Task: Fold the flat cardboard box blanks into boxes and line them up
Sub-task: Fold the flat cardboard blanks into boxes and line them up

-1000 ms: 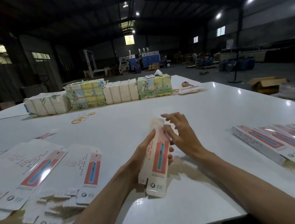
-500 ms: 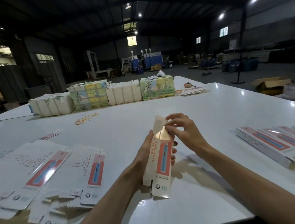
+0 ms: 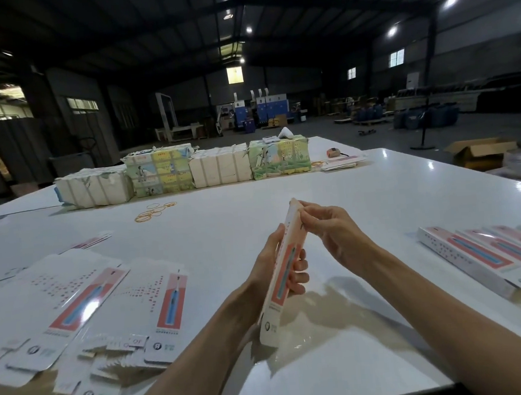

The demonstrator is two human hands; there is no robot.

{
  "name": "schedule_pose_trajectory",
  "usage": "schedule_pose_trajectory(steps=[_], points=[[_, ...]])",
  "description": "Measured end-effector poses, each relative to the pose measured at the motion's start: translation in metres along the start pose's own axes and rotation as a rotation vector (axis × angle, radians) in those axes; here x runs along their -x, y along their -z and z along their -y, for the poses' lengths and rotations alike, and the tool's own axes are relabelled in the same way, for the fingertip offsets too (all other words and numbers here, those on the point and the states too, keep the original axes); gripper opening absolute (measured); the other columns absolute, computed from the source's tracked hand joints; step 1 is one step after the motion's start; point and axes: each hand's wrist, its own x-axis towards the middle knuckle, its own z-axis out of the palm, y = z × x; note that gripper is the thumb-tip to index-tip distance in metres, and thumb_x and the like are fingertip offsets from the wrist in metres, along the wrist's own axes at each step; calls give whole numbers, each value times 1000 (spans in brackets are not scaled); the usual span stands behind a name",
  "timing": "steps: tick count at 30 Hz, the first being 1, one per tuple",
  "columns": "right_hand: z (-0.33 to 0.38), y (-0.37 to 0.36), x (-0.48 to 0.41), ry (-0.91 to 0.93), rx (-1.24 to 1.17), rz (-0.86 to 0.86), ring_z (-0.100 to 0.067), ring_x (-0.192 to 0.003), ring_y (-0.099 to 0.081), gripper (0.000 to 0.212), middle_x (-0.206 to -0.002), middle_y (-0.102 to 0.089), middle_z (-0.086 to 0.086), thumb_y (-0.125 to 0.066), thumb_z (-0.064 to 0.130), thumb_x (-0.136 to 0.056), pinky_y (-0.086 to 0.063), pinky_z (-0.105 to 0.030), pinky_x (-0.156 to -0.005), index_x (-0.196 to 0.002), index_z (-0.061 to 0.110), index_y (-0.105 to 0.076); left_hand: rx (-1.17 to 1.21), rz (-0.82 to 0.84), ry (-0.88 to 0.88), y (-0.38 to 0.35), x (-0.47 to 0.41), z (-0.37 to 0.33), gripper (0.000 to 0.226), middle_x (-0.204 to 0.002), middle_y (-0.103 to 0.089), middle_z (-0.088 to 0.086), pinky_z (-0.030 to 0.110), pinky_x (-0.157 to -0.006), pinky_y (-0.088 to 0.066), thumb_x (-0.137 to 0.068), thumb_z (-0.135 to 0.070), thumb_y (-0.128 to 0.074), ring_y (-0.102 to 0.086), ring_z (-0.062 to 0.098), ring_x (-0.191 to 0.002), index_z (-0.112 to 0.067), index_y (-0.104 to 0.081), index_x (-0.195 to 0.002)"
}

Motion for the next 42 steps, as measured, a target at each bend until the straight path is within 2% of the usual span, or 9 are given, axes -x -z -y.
schedule_pose_trajectory(steps=[3, 8, 13, 18, 21, 28, 32, 37, 42], points=[[-4, -12, 5, 38, 9, -50, -27, -131, -61, 32, -138, -67, -1, -70, 21, -97, -45, -48, -117, -119, -2, -70, 192, 7, -33, 2, -1, 4, 65, -70, -48, 5, 21, -48, -46, -97, -73, -37, -47, 12, -49, -10, -50, -90], [-16, -31, 22, 28, 167, 33, -21, -114, -71, 54, -120, -74, 0, -70, 35, -99, -59, -40, -100, -147, 41, -45, 363, 26, -145, 21, 0, 5, 69, -76, -53, 9, 26, -54, -51, -98, -71, -43, -53, 15, -59, -6, -56, -114], [-15, -32, 25, 79, 153, 41, -25, -108, -75, 61, -106, -77, -3, -73, 37, -97, -60, -43, -96, -149, 45, -42, 99, -80, -173, 18, 4, 11, 83, -92, -70, 21, 39, -69, -62, -93, -84, -41, -74, 33, -78, -13, -71, -122], [-14, -23, 21, 79, 204, 49, -26, -108, -75, 60, -98, -75, -8, -71, 34, -98, -56, -45, -100, -151, 40, -44, -191, -386, -453, 17, -1, 12, 48, -122, -71, 7, 41, -72, -67, -103, -66, -45, -79, 33, -93, -55, -28, -146], [-12, -20, 20, 71, 230, 46, -24, -109, -74, 61, -98, -74, -6, -73, 41, -95, -59, -36, -94, -150, 43, -45, -331, -358, -575, 17, -1, 10, 45, -145, -59, -7, 48, -81, -66, -101, -68, -42, -77, 27, -107, -69, -32, -145], [-10, -16, 20, 18, 236, 99, -26, -105, -75, 57, -102, -70, -7, -75, 42, -93, -64, -36, -78, -145, 45, -53, -282, -211, -465, 5, -2, 11, 95, -133, -54, -9, 28, -71, -62, -71, -34, -89, -76, 16, -102, -67, -25, -133], [-14, -16, 20, -15, 236, 141, -26, -102, -75, 39, -104, -67, -13, -73, 34, -97, -63, -34, -75, -134, 34, -62, -221, -190, -399, 9, -1, 14, 97, -126, -62, 8, 31, -70, -63, -71, -22, -87, -79, 23, -96, -54, -26, -139], [-22, -14, 18, -57, 310, 138, -21, -103, -74, 32, -107, -67, -10, -71, 38, -99, -64, -33, -74, -128, 31, -62, -271, -193, -303, 17, -3, 18, 95, -93, -77, 0, 29, -66, -61, -72, -18, -81, -79, 24, -81, -42, -27, -147], [-27, -13, 11, -20, 278, -41, -18, -97, -74, 35, -99, -77, 1, -51, 50, -107, -62, -29, -84, -139, 35, -52, -136, -116, -281, 20, -9, 20, 95, -124, -69, 12, 44, -79, -65, -74, -12, -90, -77, 42, -103, -59, -34, -135]])
